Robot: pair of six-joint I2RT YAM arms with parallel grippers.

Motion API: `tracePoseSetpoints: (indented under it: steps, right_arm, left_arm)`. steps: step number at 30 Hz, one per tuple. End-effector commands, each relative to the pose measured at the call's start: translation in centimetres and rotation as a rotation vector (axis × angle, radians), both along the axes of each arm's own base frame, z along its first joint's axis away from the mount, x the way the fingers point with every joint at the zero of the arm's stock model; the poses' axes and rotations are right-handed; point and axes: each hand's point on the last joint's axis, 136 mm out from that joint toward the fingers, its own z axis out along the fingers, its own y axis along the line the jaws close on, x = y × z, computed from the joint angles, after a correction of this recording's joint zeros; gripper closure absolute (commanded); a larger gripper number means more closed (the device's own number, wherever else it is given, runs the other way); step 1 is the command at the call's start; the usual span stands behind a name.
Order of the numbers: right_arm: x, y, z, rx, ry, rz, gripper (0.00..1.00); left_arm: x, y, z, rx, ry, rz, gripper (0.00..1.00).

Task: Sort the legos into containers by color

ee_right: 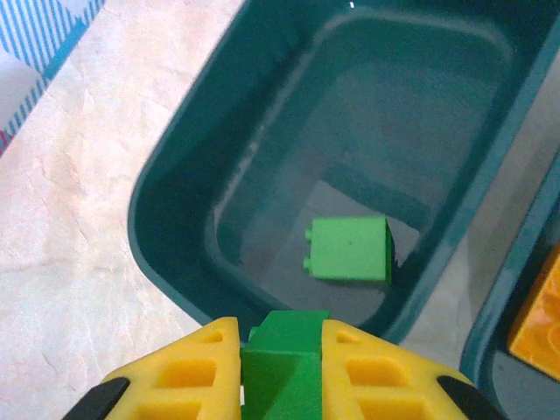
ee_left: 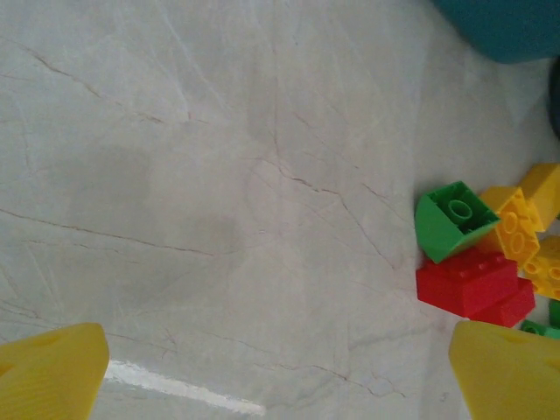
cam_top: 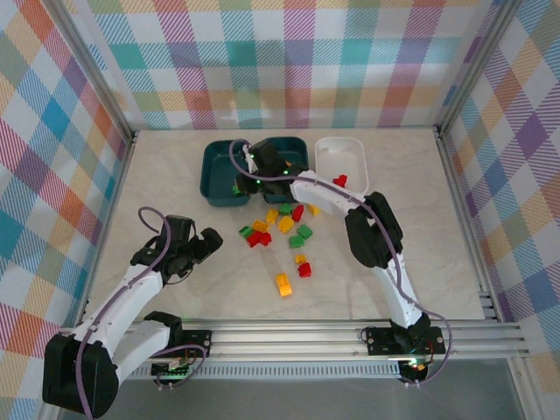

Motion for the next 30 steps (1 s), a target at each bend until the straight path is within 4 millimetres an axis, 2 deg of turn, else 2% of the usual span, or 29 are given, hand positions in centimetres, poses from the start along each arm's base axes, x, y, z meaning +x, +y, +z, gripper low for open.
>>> tracePoseSetpoints:
  steps: [1, 4, 9, 12, 14, 15, 17, 20, 23, 25, 26, 29, 30]
  right_arm:
    - [0.7, 0.9, -0.5, -0.002, -0.004, 0.025, 0.8]
    - [1.5, 1.2, -1.5, -0.025, 0.002, 0.017, 0.8]
    - [2.7, 2.2, -1.8, -0.046, -0.001, 0.018, 0.78]
    - [3.2, 2.6, -1.7, -0.062, 0.003, 0.02, 0.74]
    - [3.4, 2.4, -1.8, -0.081, 0.004, 0.013, 0.65]
    - [3.4, 2.3, -1.6, -0.085, 0.003, 0.011, 0.59]
    - [3.2, 2.0, -0.5, -0.081, -0.014, 0.011, 0.54]
    - [2.7, 1.0, 2.4, -0.063, -0.067, -0.006, 0.52]
    - [1.3, -0.8, 6.1, -0.025, -0.115, -0.032, 0.52]
    - [-0.4, -2.6, 7.1, -0.013, -0.116, -0.059, 0.5]
    - [-1.7, -3.6, 7.0, -0.01, -0.096, -0.074, 0.48]
    - [-6.4, -6.7, 4.1, -0.05, 0.003, -0.103, 0.43]
    - [-8.5, -7.8, 2.5, -0.076, 0.041, -0.109, 0.41]
  left_arm:
    - [-0.4, -0.2, -0.6, -0.018, 0.011, -0.02, 0.0]
    - [-0.4, -0.4, -0.9, -0.025, 0.024, -0.027, 0.0]
    - [-0.5, -1.0, -1.2, -0.049, 0.037, -0.047, 0.0]
    - [-0.5, -1.0, -1.1, -0.05, 0.036, -0.052, 0.0]
    - [-0.5, -1.2, -1.0, -0.054, 0.037, -0.059, 0.0]
    - [-0.4, -1.2, -0.9, -0.055, 0.035, -0.065, 0.0]
    - [-0.4, -1.4, -0.7, -0.058, 0.032, -0.072, 0.0]
    - [-0.1, -1.5, -0.4, -0.061, 0.024, -0.081, 0.0]
    - [0.3, -1.9, -0.1, -0.075, 0.016, -0.089, 0.0]
    - [0.6, -2.3, 0.1, -0.093, 0.01, -0.097, 0.0]
    - [0.7, -2.5, 0.1, -0.102, 0.007, -0.1, 0.0]
    - [0.9, -3.2, -0.3, -0.124, 0.001, -0.11, 0.0]
    - [0.9, -3.6, -0.6, -0.132, -0.003, -0.113, 0.0]
